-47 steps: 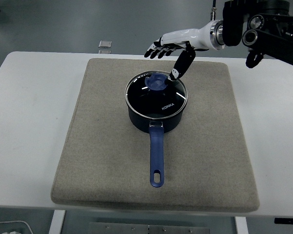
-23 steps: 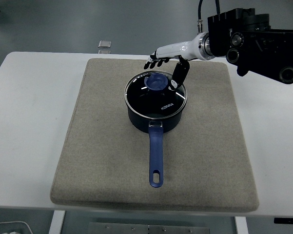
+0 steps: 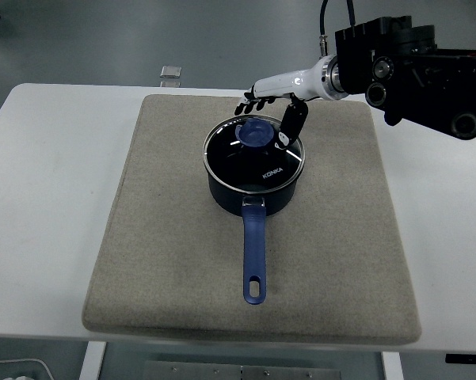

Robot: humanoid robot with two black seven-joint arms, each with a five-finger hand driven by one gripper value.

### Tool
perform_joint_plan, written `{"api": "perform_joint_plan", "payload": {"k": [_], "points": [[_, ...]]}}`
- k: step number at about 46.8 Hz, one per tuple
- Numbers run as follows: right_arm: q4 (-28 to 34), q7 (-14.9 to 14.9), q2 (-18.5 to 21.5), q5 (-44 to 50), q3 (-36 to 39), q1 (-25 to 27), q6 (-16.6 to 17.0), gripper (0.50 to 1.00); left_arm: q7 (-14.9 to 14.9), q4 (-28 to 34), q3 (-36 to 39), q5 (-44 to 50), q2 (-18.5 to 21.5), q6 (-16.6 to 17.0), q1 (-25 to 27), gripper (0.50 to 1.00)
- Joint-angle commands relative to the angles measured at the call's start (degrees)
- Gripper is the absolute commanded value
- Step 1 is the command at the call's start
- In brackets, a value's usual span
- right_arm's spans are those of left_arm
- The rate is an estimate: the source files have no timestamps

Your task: Lift the pot lid and place it to the right of the pot.

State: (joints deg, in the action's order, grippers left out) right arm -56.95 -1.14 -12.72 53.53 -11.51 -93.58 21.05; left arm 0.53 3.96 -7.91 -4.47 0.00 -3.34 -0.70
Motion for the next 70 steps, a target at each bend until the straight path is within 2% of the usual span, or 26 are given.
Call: {"api": "perform_joint_plan", "payload": {"k": [1,12,29,33,40,50,62,70], "points": [[0.0,0.0,0.1,0.0,0.1,0.0,0.1,0.872,0.0,0.0,0.0,0.0,0.0,0.0,0.0,1.000],[-0.1,0.0,0.9,-0.1,0.1,-0.1,0.3,0.844,0.0,0.0,0.0,0.0,0.0,0.0,0.0,1.000],[0.0,0.0,1.4,0.1,0.0,0.0,0.3,0.830,0.0,0.0,0.0,0.0,0.0,0.0,0.0,1.000],[0.0,0.0,1.4,0.0,0.0,0.0,0.3,0.803,0.0,0.0,0.0,0.0,0.0,0.0,0.0,1.000],[0.0,0.0,1.4,0.0,-0.1,-0.1,0.4,0.795,0.0,0.0,0.0,0.0,0.0,0.0,0.0,1.000],[-0.1,0.0,1.4,0.1,-0.1,0.0,0.5,0.756,0.0,0.0,0.0,0.1,0.0,0.0,0.0,1.000],[0.0,0.1,1.4,0.0,0.0,-0.1,0.7,0.668,0.0,0.0,0.0,0.0,0.0,0.0,0.0,1.000],[0.0,0.0,1.4,0.0,0.1,-0.1,0.7,0.656,0.0,0.0,0.0,0.0,0.0,0.0,0.0,1.000]]}}
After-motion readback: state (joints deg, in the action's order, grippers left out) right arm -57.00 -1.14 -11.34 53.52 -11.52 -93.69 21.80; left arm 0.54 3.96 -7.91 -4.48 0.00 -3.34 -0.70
